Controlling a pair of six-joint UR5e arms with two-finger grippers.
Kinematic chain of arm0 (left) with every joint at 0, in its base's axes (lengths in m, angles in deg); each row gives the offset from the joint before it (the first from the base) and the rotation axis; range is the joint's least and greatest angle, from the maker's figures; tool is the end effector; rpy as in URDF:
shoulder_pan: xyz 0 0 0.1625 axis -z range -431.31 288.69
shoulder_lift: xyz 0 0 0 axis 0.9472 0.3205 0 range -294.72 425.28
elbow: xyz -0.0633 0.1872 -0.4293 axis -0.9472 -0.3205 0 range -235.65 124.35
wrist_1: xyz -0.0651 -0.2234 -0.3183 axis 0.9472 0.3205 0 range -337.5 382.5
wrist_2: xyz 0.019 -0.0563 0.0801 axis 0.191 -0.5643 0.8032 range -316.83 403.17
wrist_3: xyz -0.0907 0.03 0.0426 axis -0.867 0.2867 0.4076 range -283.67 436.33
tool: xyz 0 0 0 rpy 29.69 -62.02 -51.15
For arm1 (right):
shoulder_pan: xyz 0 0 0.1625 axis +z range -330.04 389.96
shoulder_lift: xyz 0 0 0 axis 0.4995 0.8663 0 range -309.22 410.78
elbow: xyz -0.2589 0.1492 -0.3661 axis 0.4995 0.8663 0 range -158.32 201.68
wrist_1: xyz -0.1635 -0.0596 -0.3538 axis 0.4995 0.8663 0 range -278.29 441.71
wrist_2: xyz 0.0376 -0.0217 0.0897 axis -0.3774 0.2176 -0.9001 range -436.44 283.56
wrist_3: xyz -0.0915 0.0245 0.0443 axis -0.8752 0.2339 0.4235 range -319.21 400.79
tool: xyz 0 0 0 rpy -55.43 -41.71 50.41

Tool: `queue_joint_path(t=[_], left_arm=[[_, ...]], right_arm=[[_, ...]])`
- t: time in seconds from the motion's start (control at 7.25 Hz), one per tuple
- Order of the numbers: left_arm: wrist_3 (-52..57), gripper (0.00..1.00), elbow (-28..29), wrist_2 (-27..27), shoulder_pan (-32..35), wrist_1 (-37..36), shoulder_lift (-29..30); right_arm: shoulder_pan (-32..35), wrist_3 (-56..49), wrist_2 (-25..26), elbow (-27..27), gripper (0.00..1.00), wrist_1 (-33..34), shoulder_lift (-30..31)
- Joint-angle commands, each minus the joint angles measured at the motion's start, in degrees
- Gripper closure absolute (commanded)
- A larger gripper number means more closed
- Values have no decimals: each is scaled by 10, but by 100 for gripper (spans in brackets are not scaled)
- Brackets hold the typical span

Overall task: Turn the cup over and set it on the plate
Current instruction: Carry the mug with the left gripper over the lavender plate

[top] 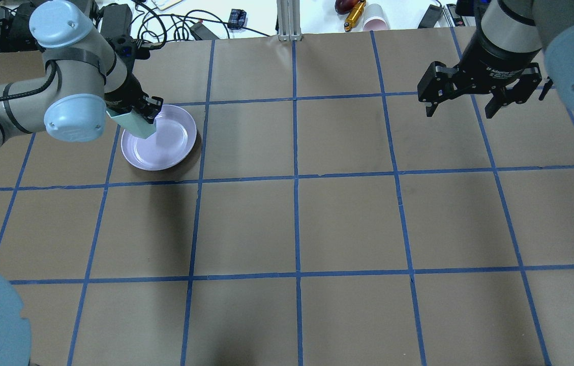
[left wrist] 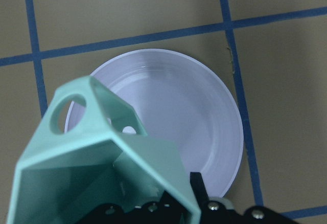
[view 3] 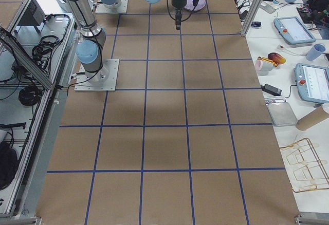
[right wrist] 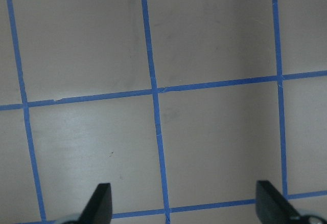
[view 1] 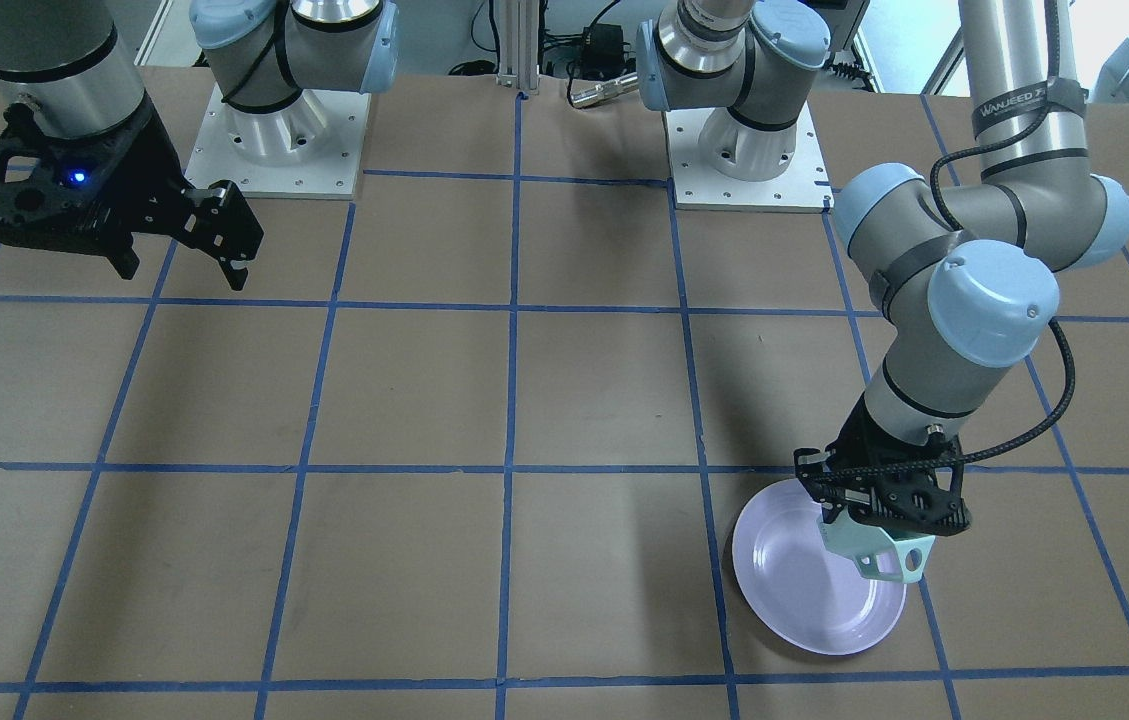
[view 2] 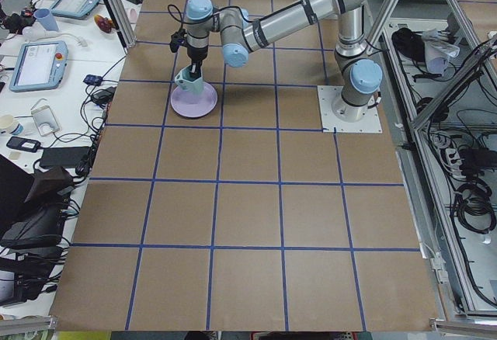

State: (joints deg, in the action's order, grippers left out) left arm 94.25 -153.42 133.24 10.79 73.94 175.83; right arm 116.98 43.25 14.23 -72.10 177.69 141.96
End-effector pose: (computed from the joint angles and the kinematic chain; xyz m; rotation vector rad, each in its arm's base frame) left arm -0.0481 -0.6218 0.3438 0.2693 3.0769 -0.2694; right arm 0.1076 -0.4728 0.5197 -0.1492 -3.1247 0.0923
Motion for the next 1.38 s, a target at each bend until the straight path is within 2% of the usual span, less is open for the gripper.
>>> queue_joint_path(t=[0.0, 0.41, 1.24], left_arm=[[6, 100, -7, 6, 0, -40, 23], [1, 100, -15, 7, 24, -67, 41], [24, 100, -27, 10, 25, -78, 47]], right_arm=[[0, 0, -1, 0, 0, 0, 1], [0, 0, 0, 0, 0, 0, 0], [0, 0, 0, 0, 0, 0, 0]])
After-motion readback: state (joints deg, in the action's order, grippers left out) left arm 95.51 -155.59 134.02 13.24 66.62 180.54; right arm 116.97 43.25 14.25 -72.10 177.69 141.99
